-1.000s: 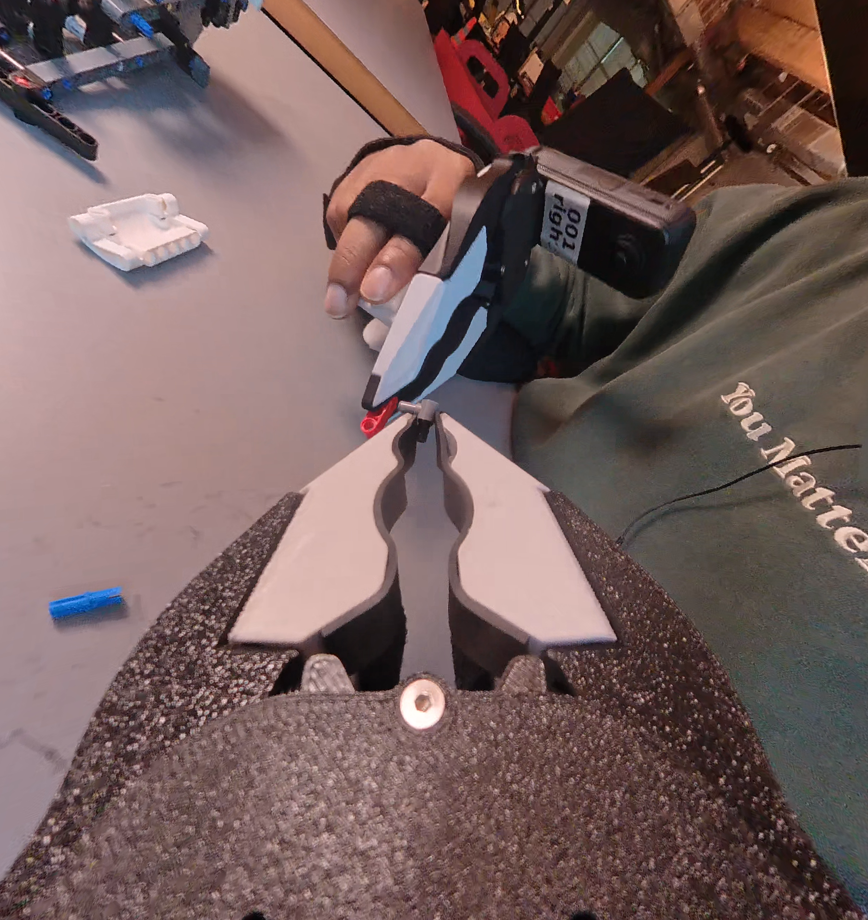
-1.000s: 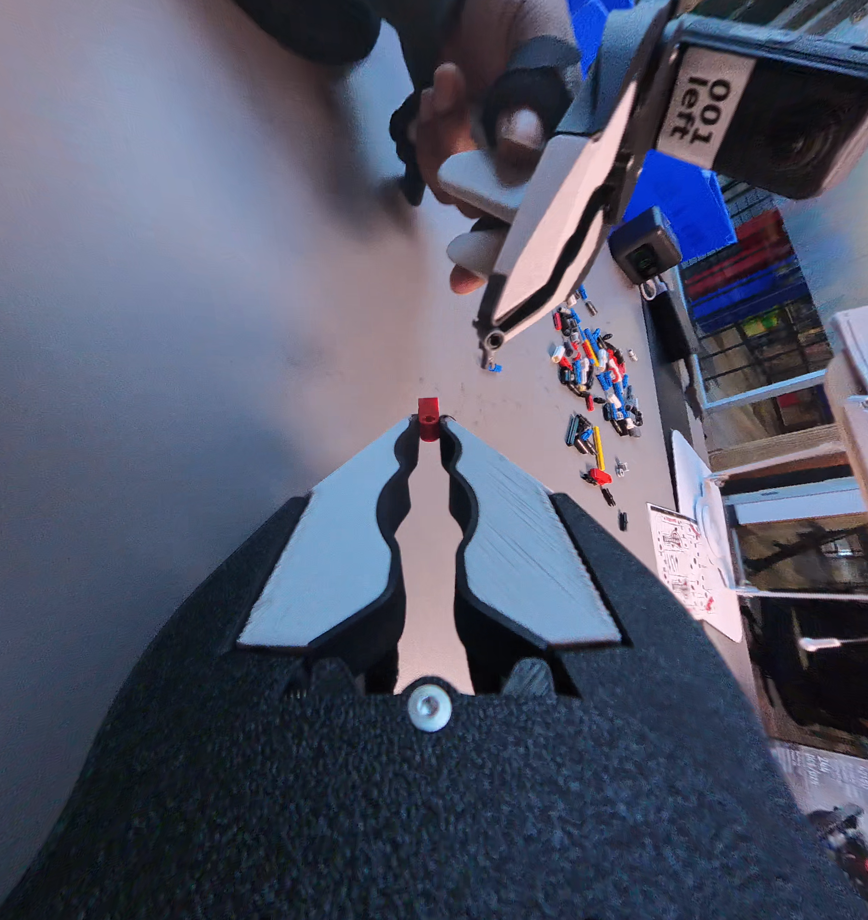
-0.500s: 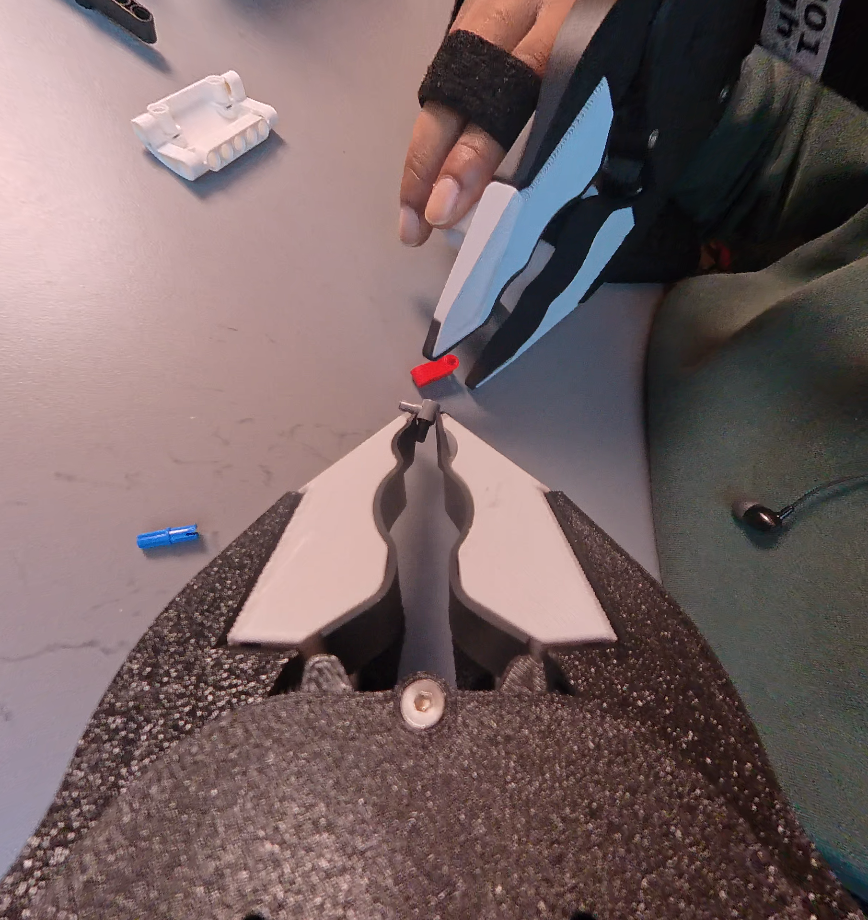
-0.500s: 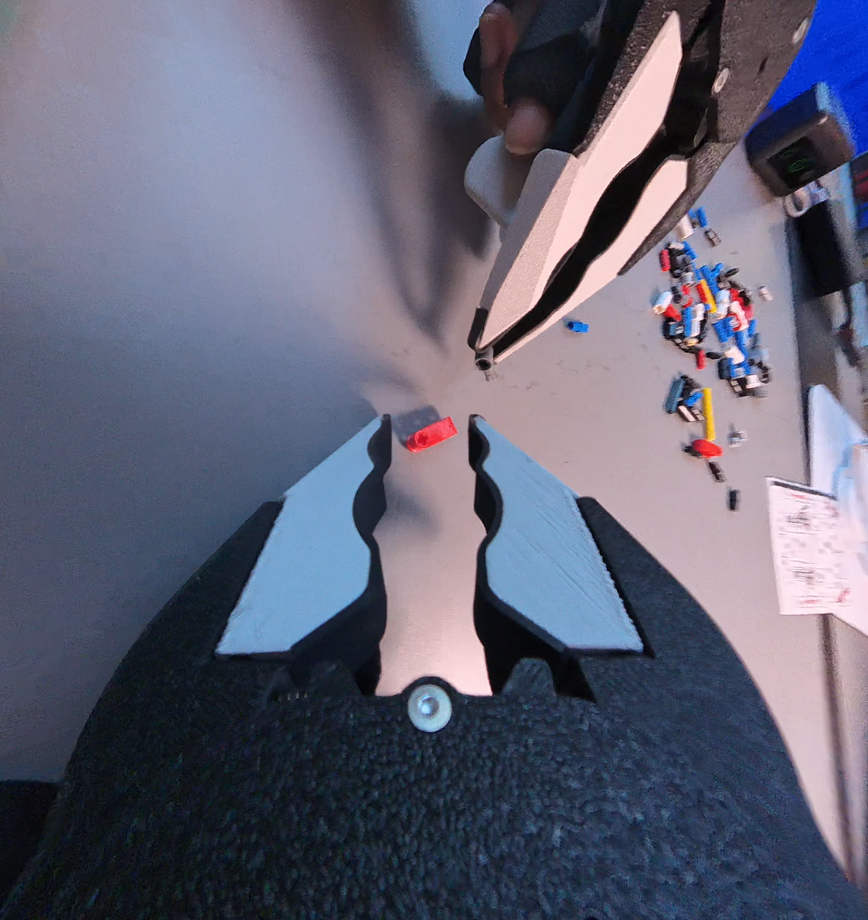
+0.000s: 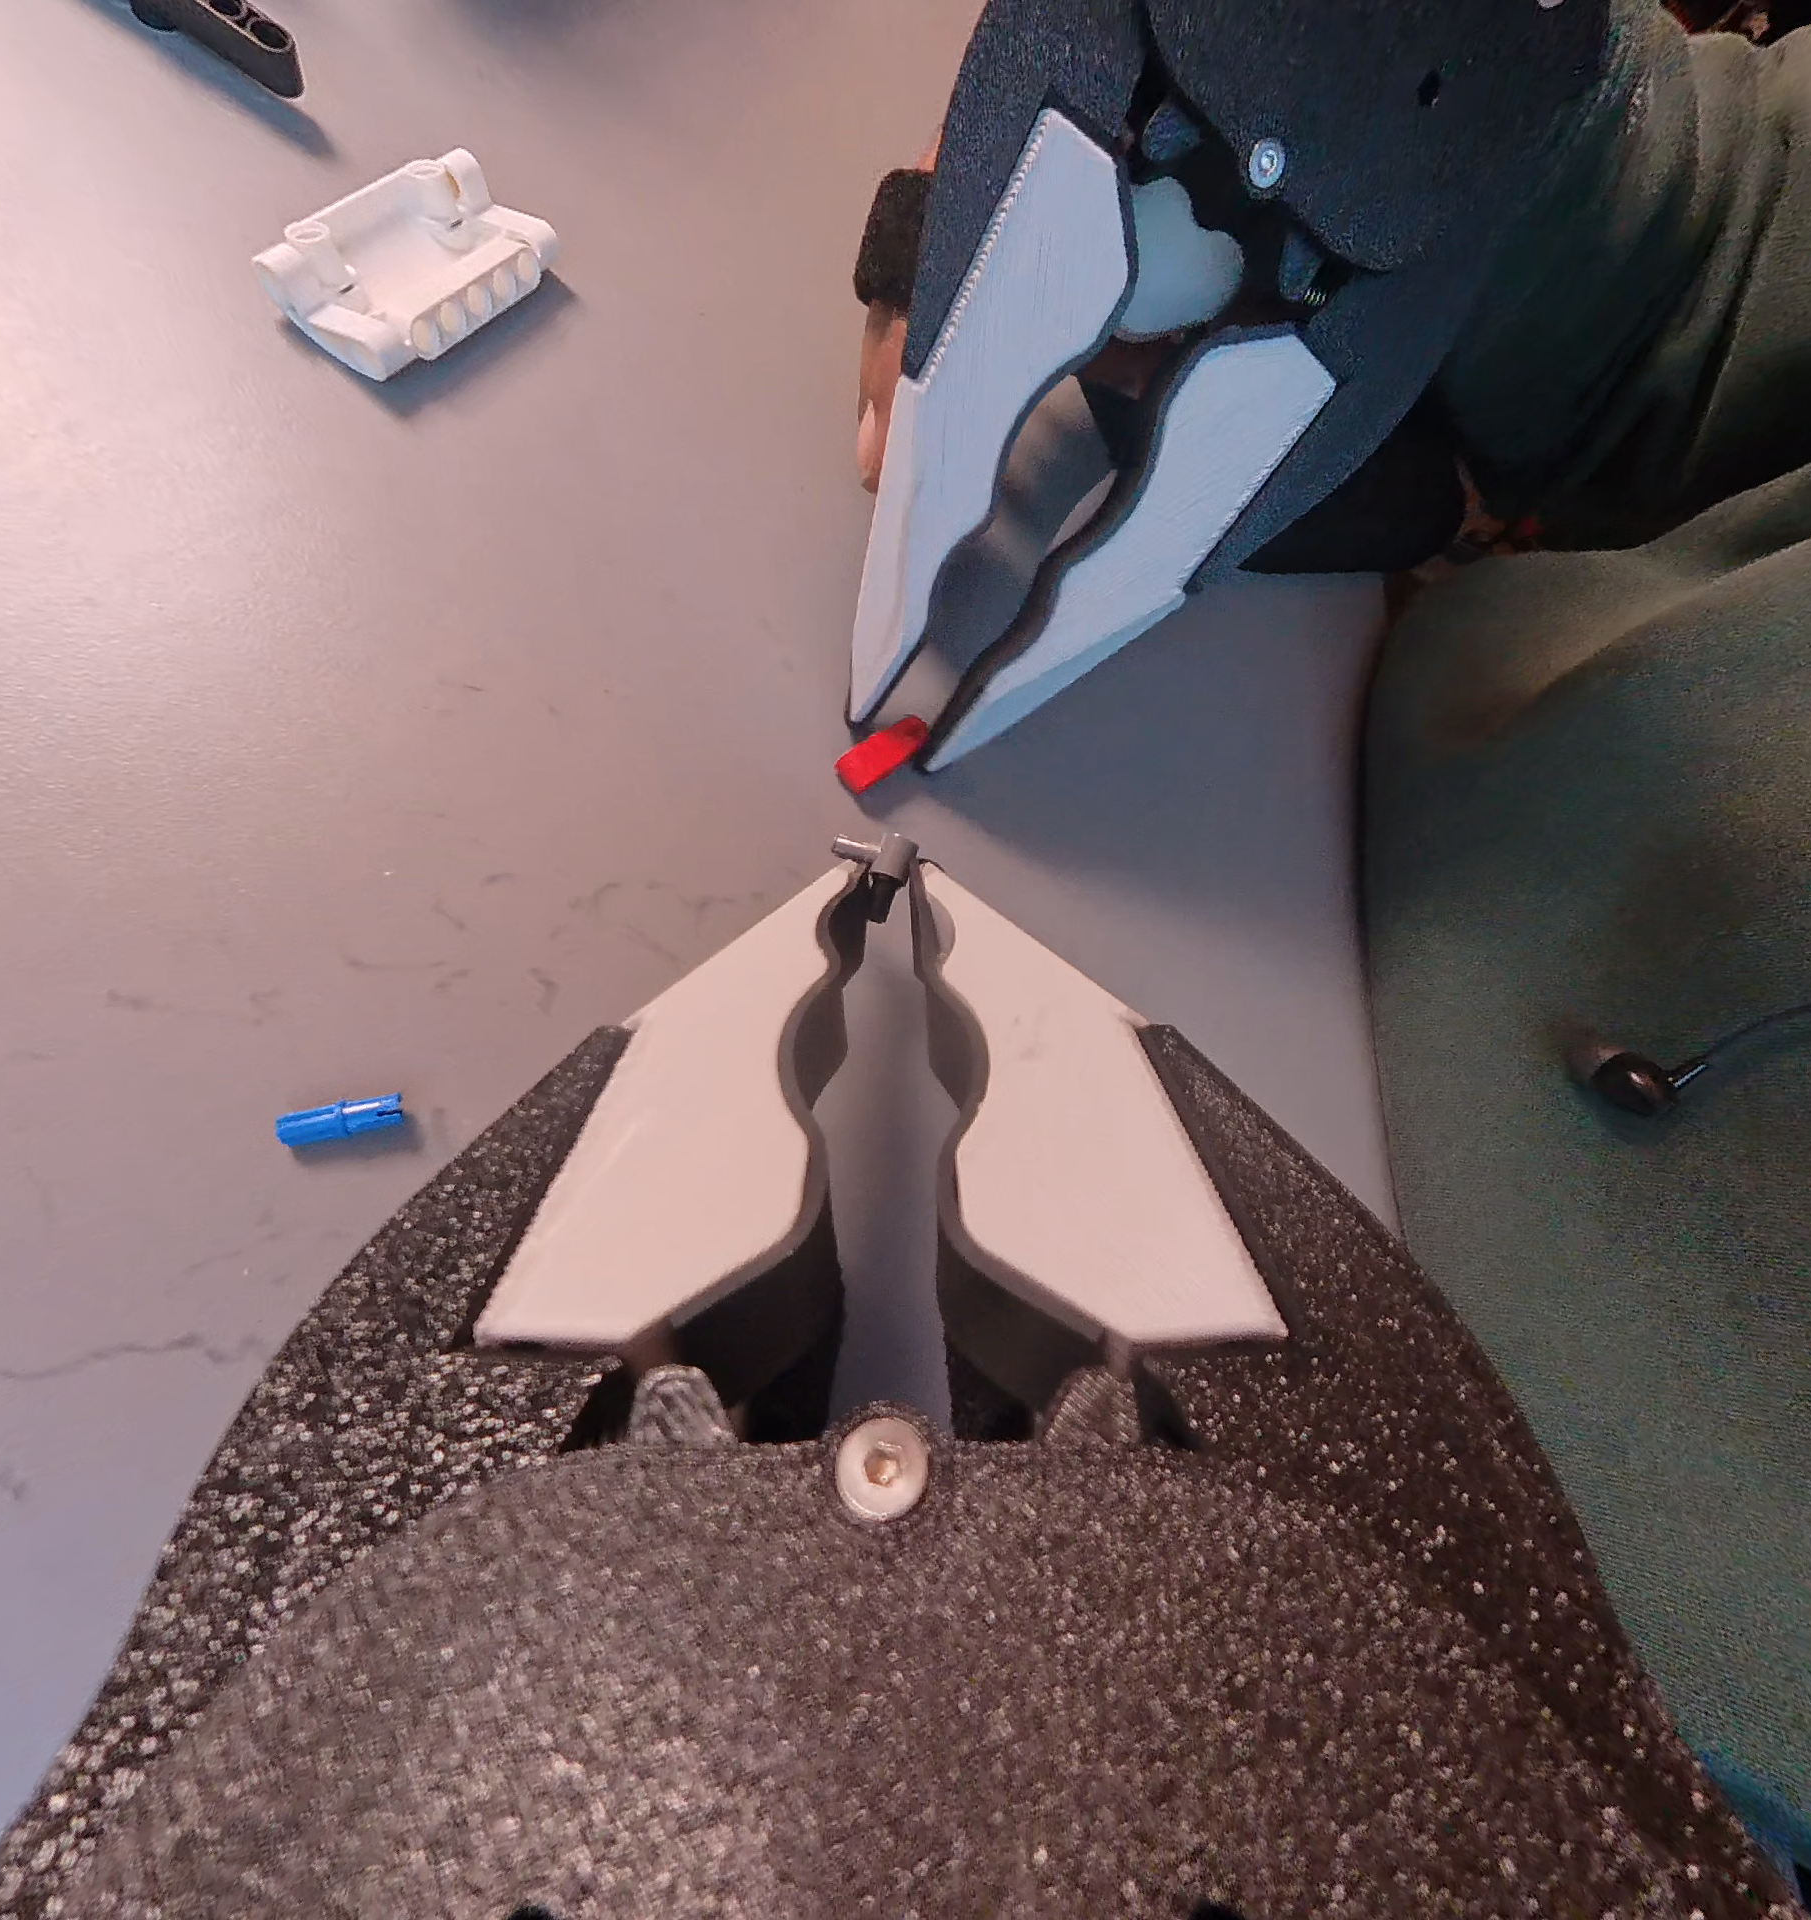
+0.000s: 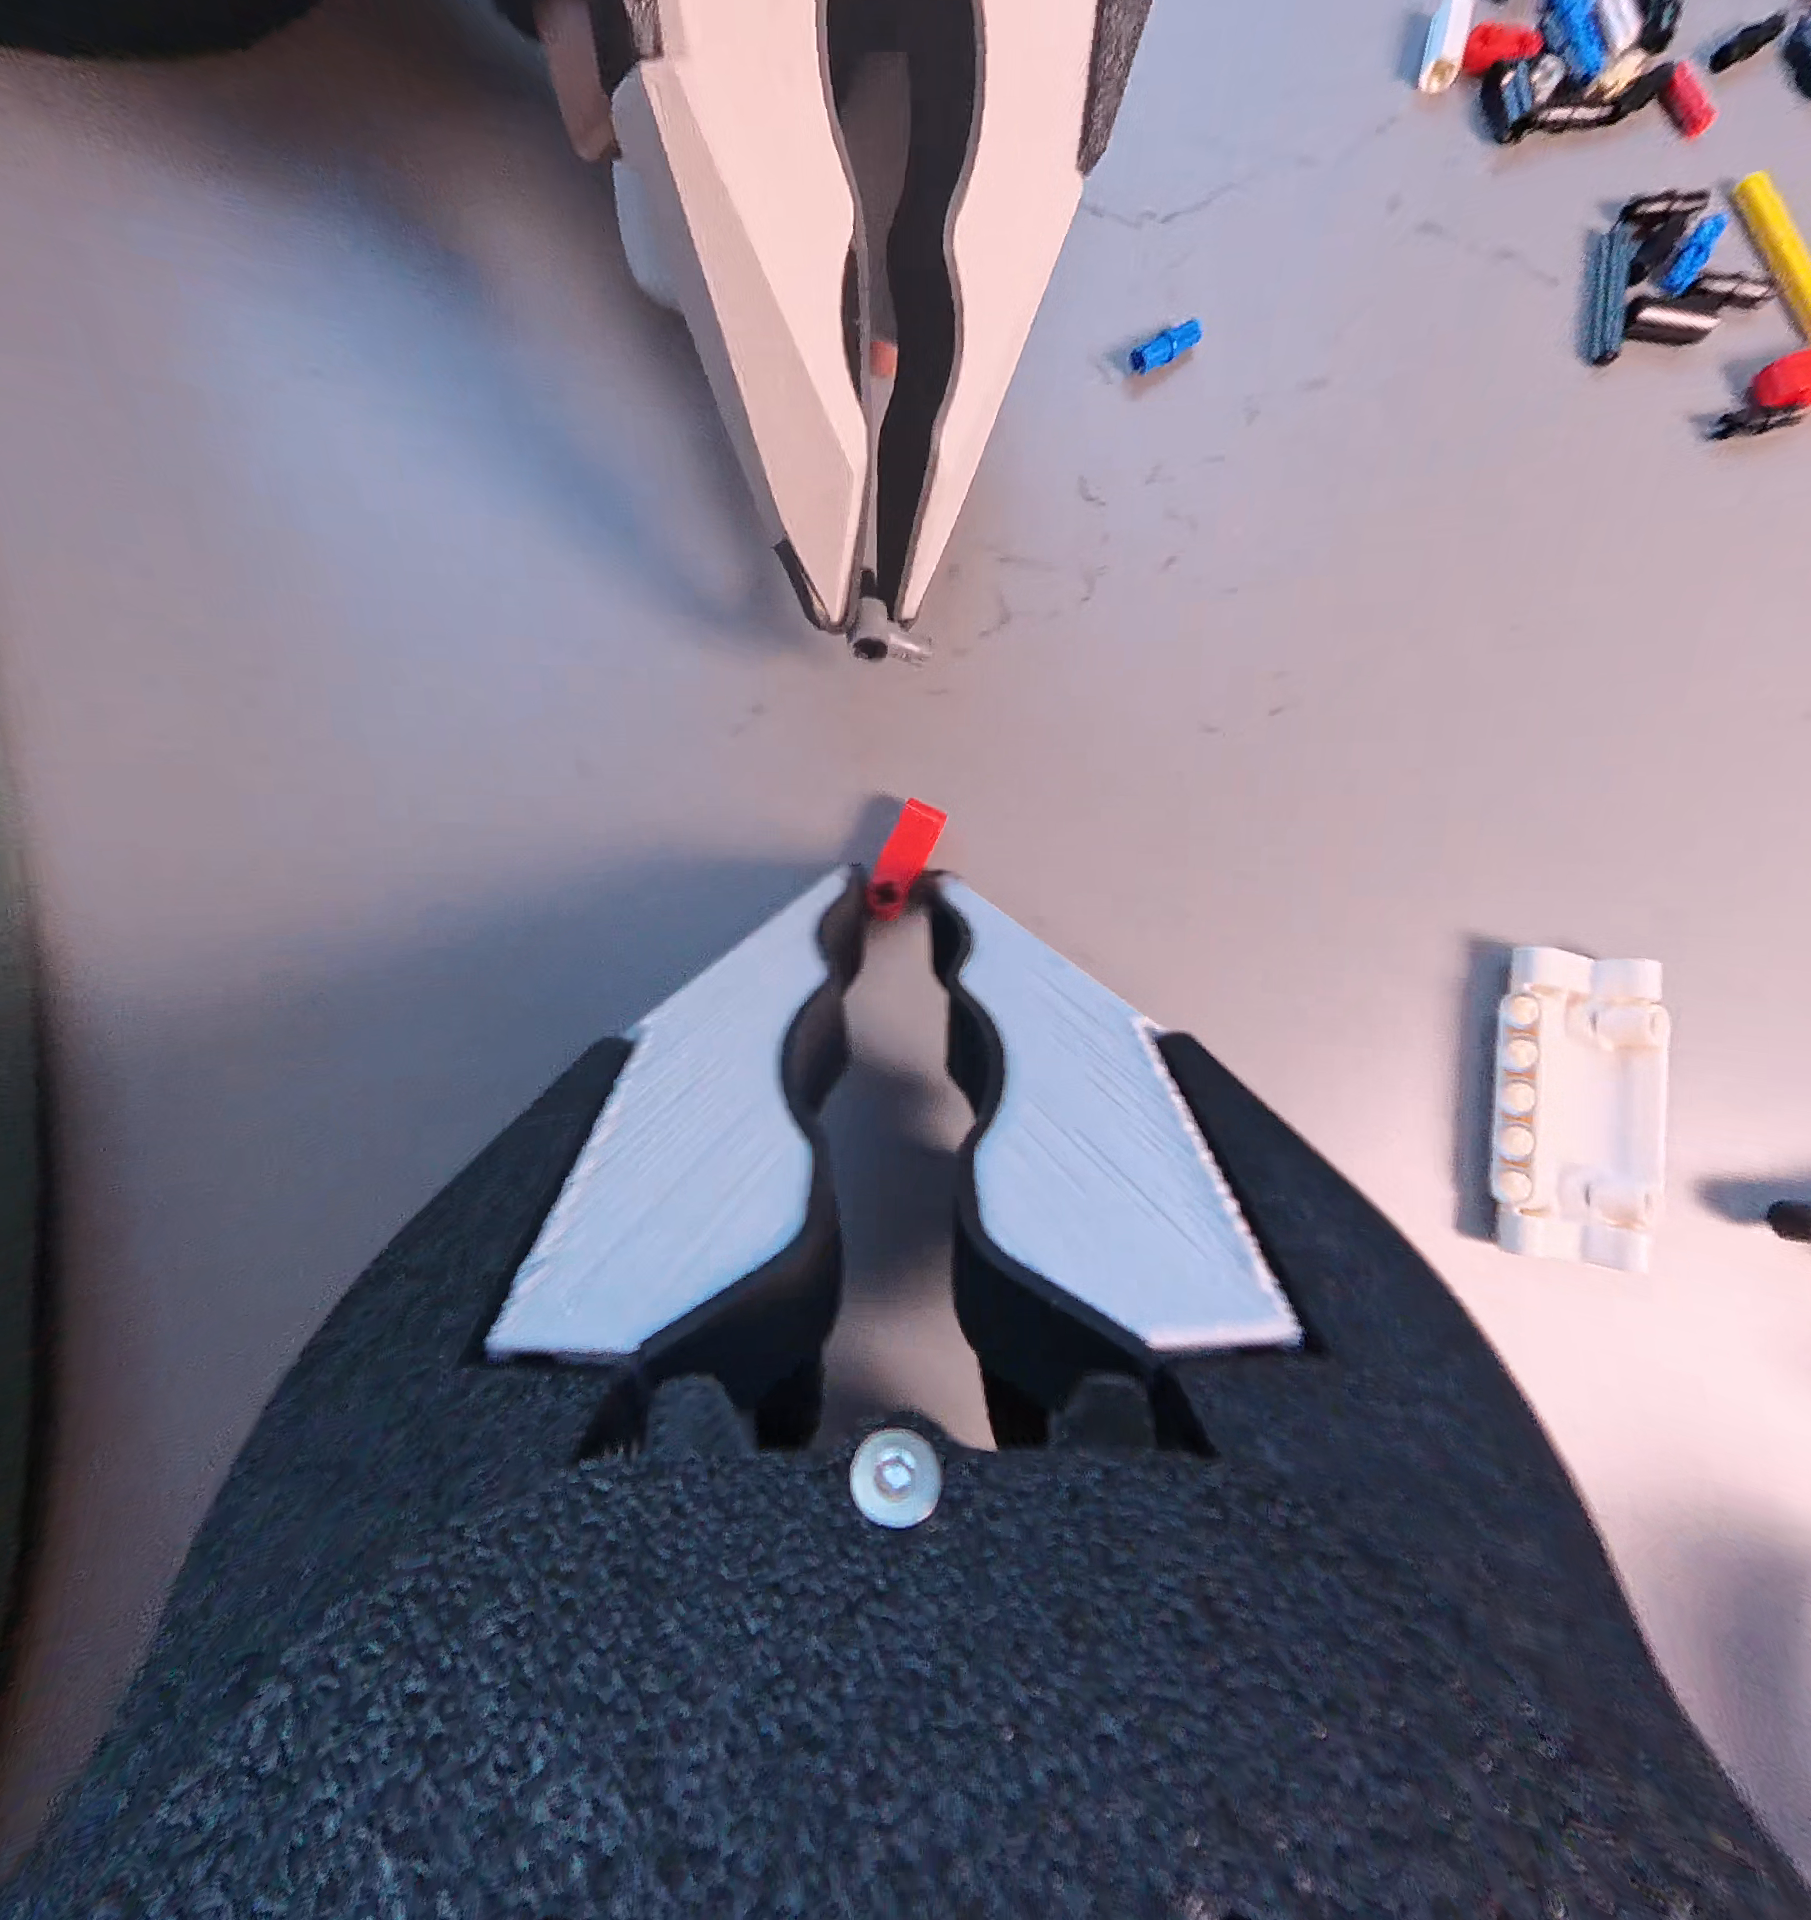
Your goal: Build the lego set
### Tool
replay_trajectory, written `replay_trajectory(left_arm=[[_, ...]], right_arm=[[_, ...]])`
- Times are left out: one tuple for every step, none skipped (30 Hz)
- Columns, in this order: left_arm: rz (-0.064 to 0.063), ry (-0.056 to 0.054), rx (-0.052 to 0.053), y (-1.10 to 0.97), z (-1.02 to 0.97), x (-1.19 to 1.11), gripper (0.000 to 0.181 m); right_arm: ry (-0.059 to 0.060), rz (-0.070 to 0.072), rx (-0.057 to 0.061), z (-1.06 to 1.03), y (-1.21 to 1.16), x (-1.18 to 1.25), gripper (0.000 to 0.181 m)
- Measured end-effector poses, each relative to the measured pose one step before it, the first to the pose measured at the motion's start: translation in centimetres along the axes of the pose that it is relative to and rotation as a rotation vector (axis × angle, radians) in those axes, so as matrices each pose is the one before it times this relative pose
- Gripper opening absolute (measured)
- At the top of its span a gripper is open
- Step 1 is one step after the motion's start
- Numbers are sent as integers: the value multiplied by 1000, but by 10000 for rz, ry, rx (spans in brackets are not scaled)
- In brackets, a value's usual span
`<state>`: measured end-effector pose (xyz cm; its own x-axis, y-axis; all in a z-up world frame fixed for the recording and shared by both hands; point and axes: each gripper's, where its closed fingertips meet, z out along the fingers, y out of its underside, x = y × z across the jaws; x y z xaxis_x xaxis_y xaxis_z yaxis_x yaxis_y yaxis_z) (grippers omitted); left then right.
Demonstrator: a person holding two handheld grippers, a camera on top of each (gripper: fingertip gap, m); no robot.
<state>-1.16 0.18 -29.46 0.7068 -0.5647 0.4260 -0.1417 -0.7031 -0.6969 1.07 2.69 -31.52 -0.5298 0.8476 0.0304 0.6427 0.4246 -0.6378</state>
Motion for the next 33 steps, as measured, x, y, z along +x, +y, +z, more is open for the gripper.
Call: replay_trajectory(left_arm=[[9,-6,-20,46,-3,6,7],[1,-19,-33,69,1,-4,8],[-11,-14,-38,75,14,9,8],[-28,-35,-46,79,33,-34,8],[-34,-57,-59,98,71,-63,7],[-16,-81,-79,128,93,-101,8],[30,-126,-90,136,124,-120,8],[71,-128,-119,170,144,-94,10],[91,-123,-140,208,157,-55,14],[97,-134,-136,206,158,-82,17],[87,-87,-56,84,88,-22,17],[39,-16,-26,25,12,42,18],[3,14,-9,13,-17,27,18],[-20,20,5,1,-10,3,18],[-14,18,6,-6,-27,9,19],[23,-13,-6,4,-43,-4,20],[62,-54,6,-47,-59,-25,21],[75,-34,13,-50,-80,16,21],[78,-2,22,-74,-58,68,22],[74,-7,34,-79,-35,57,21],[58,-5,29,-74,-17,52,21],[49,-12,29,-75,5,31,21],[48,-26,42,-77,10,7,21],[42,-11,41,-80,7,19,21],[30,-9,59,-94,3,21,21],[-14,5,81,-131,5,-2,21],[-80,60,98,-158,6,65,21],[-136,96,122,-197,0,105,22],[-187,105,140,-231,-6,112,22],[-224,132,156,-271,-16,177,23],[-241,165,190,-330,-14,226,24],[-249,182,231,-396,-32,244,25],[-242,163,210,-354,-20,195,26]], right_arm=[[63,-244,63,13,-256,-24,7],[163,-608,21,-33,-191,-2,7],[488,-998,-99,-57,-87,370,7],[588,-1563,-215,-66,59,317,7],[805,-1976,-259,-74,125,482,7],[935,-1862,-399,-8,303,763,7],[354,-1447,-267,70,254,-20,7],[40,-784,87,9,-106,-377,7],[87,-327,182,-101,-120,-99,7],[-61,-142,112,-164,20,-148,8],[-154,25,89,-186,15,-173,8],[-185,207,126,-174,-60,-163,9],[-178,349,154,-162,-101,-78,11],[-207,536,154,-169,-70,-21,15],[-313,641,163,-183,-76,-95,19],[-452,730,245,-225,-184,-280,24],[-441,750,228,-200,-188,-275,27],[-315,670,223,-140,-147,-149,28],[-132,694,126,-47,36,180,27],[11,881,66,56,146,521,25],[-238,1061,83,93,108,275,23],[-162,1086,74,119,83,412,20],[-189,874,41,116,96,320,19],[-306,595,41,110,48,-5,19],[-186,367,-80,153,194,9,18],[-45,89,-236,230,370,52,17],[30,-262,-184,211,280,-56,15],[92,-512,150,13,-230,-215,8],[118,-549,248,-90,-410,-276,7],[161,-652,247,-111,-423,-310,6],[443,-949,321,-199,-541,-87,7],[670,-1087,400,-287,-734,114,7],[672,-1019,261,-278,-654,193,7]])
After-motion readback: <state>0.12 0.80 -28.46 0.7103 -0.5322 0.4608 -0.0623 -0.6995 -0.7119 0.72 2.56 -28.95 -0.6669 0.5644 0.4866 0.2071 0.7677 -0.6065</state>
